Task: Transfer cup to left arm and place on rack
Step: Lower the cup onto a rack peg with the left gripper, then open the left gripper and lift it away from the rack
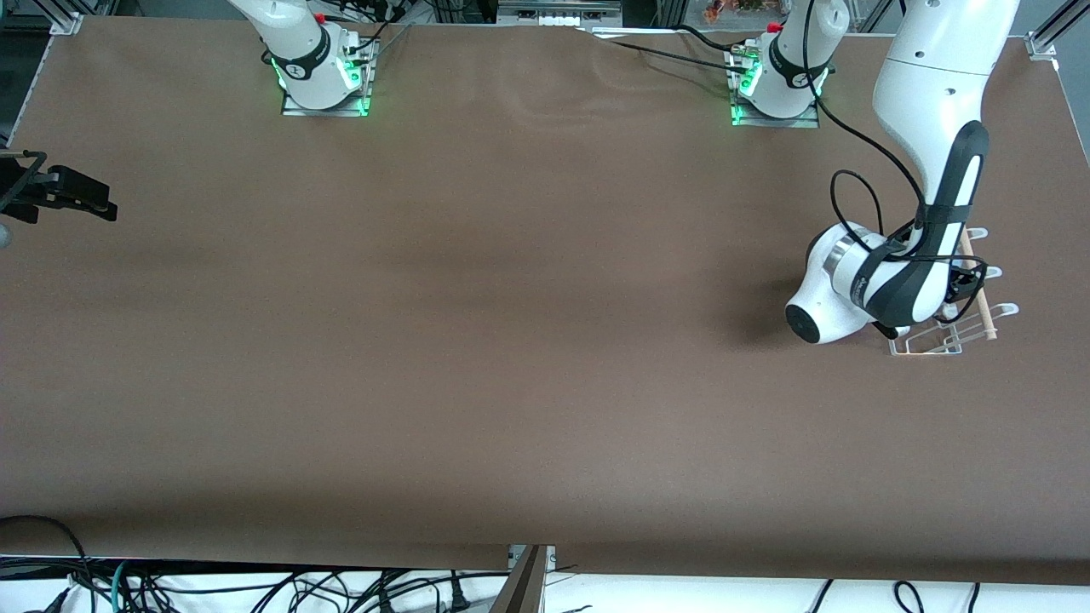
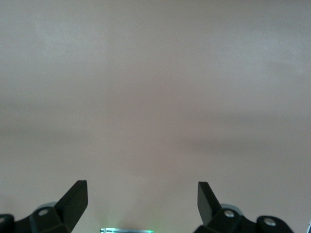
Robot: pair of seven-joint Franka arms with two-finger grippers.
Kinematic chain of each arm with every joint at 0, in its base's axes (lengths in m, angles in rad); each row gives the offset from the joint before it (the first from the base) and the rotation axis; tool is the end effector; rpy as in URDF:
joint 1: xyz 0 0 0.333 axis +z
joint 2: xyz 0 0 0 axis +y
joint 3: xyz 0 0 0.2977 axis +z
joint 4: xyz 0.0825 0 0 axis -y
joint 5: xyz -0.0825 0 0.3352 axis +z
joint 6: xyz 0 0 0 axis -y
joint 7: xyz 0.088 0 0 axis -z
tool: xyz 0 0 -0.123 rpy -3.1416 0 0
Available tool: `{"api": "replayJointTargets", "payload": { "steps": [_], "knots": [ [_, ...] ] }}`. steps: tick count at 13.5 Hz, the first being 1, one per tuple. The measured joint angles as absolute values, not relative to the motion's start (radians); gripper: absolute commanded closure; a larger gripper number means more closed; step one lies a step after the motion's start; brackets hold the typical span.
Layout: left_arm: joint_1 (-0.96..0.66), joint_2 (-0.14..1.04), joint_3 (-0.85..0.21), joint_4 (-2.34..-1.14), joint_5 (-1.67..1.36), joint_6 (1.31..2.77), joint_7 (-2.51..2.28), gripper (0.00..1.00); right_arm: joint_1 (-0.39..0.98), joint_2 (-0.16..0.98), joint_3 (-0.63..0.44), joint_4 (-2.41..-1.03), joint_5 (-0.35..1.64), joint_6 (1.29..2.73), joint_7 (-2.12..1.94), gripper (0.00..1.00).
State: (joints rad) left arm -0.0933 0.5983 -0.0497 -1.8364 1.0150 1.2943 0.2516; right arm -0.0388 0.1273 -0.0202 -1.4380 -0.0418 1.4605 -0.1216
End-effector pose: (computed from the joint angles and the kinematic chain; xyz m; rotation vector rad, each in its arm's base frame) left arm 0.5038 0.0513 0.2405 -1.7499 0.7166 1.2379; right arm 0.5278 -0.0360 0.5708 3.1009 0.0934 -0.1682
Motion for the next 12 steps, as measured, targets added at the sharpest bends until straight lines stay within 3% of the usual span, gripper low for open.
{"api": "replayJointTargets", "payload": {
  "steps": [6,12],
  "knots": [
    [-0.094,0.557,-0.064,-1.796,1.003,1.298,0.238,0.00,-0.039,0.126,-0.018,-1.438,-0.042,1.459,-0.121,0.00],
    [-0.092,0.454,-0.079,-1.515,0.593,1.306,0.238,0.00,-0.039,0.126,-0.018,-1.437,-0.041,1.459,-0.121,0.00]
  ]
}}
